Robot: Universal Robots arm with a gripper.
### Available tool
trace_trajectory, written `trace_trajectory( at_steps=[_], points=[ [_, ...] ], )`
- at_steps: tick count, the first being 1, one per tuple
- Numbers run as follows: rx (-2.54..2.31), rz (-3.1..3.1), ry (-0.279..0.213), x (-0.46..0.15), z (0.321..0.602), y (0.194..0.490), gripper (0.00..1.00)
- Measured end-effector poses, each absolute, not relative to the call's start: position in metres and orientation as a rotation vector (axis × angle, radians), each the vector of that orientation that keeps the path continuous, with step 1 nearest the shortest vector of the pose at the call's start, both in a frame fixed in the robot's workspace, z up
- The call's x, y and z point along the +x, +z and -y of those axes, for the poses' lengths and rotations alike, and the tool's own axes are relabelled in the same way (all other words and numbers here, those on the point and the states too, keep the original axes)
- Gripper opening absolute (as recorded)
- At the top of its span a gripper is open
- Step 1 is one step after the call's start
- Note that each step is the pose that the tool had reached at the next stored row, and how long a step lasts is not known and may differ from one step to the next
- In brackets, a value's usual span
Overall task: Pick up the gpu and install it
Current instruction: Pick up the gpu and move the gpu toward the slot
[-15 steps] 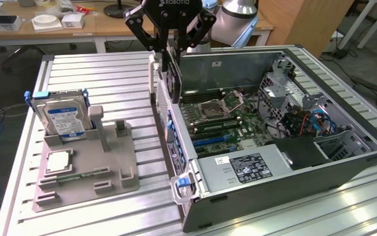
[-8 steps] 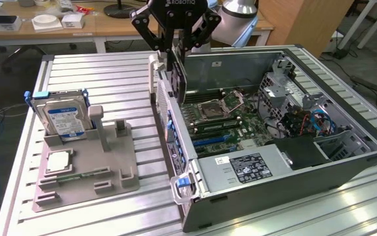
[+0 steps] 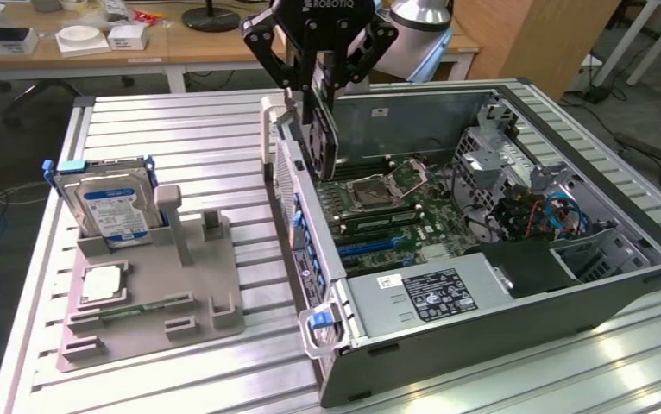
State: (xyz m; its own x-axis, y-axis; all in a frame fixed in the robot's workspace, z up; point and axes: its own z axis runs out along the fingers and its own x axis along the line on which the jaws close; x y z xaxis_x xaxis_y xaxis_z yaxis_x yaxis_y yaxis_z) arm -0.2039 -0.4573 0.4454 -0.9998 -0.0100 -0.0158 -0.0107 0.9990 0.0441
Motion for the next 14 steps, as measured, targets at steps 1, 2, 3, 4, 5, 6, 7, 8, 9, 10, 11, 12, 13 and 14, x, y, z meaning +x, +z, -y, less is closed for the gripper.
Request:
trace_trajectory(
  at_steps=[1,2,3,4,5,6,7,8,9,10,11,12,13,14],
  points=[
    [-0.016,-3.125,0.069,-0.203,0.457,0.445,0.26],
    [-0.016,-3.125,0.069,-0.202,0.457,0.445,0.26],
    [-0.016,-3.125,0.069,-0.201,0.457,0.445,0.26],
    [-0.016,-3.125,0.069,-0.2,0.457,0.445,0.26],
    [-0.016,-3.125,0.069,-0.198,0.457,0.445,0.26],
    [-0.016,-3.125,0.069,-0.197,0.457,0.445,0.26],
    [-0.016,-3.125,0.069,-0.196,0.457,0.445,0.26],
    [-0.016,-3.125,0.069,-0.195,0.457,0.445,0.26],
    [-0.016,-3.125,0.069,-0.194,0.457,0.445,0.26],
    [-0.016,-3.125,0.069,-0.193,0.457,0.445,0.26],
    [-0.016,-3.125,0.069,-0.191,0.457,0.445,0.26],
    [-0.016,-3.125,0.069,-0.19,0.457,0.445,0.26],
    [-0.016,-3.125,0.069,-0.189,0.457,0.445,0.26],
    [-0.016,-3.125,0.069,-0.188,0.457,0.445,0.26]
  ],
)
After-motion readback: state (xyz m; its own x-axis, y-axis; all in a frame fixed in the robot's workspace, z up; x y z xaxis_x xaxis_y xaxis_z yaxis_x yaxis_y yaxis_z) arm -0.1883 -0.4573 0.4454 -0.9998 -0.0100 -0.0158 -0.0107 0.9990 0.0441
